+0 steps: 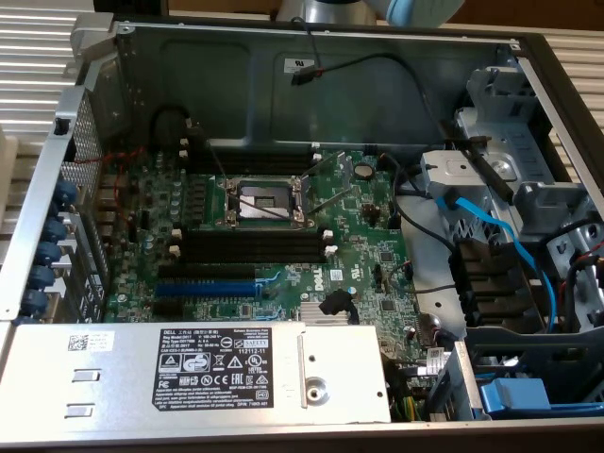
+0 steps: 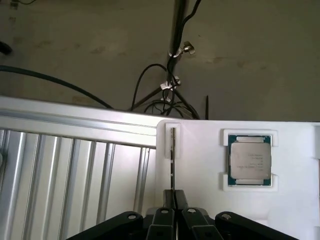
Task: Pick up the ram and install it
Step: 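Pick up the ram and move it above insertion slot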
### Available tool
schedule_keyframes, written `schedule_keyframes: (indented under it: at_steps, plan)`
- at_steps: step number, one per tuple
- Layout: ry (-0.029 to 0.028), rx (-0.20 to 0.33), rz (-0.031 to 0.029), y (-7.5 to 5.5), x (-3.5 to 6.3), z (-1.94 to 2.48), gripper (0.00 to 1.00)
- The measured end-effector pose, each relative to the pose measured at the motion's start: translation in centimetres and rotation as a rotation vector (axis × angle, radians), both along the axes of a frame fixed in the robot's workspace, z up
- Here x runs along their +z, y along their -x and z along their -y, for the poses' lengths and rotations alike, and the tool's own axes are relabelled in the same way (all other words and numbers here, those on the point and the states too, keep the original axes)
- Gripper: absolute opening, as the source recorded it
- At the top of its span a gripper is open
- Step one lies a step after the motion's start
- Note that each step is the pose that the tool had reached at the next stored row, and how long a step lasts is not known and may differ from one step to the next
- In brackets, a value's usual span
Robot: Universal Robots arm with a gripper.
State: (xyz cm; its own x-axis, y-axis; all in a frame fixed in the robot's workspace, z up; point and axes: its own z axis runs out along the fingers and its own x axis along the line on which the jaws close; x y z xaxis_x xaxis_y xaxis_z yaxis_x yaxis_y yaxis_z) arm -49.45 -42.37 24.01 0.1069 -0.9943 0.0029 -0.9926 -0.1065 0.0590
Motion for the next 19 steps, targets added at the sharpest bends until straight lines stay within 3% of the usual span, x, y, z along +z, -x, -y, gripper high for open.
schedule_keyframes:
  at_steps: [10,19]
  plan:
    - [0.0002,0.000,0.0001,0.0,2.93,0.00,0.12]
    - [0.0012,0.000,-0.0001,0.0,6.81,0.00,0.12]
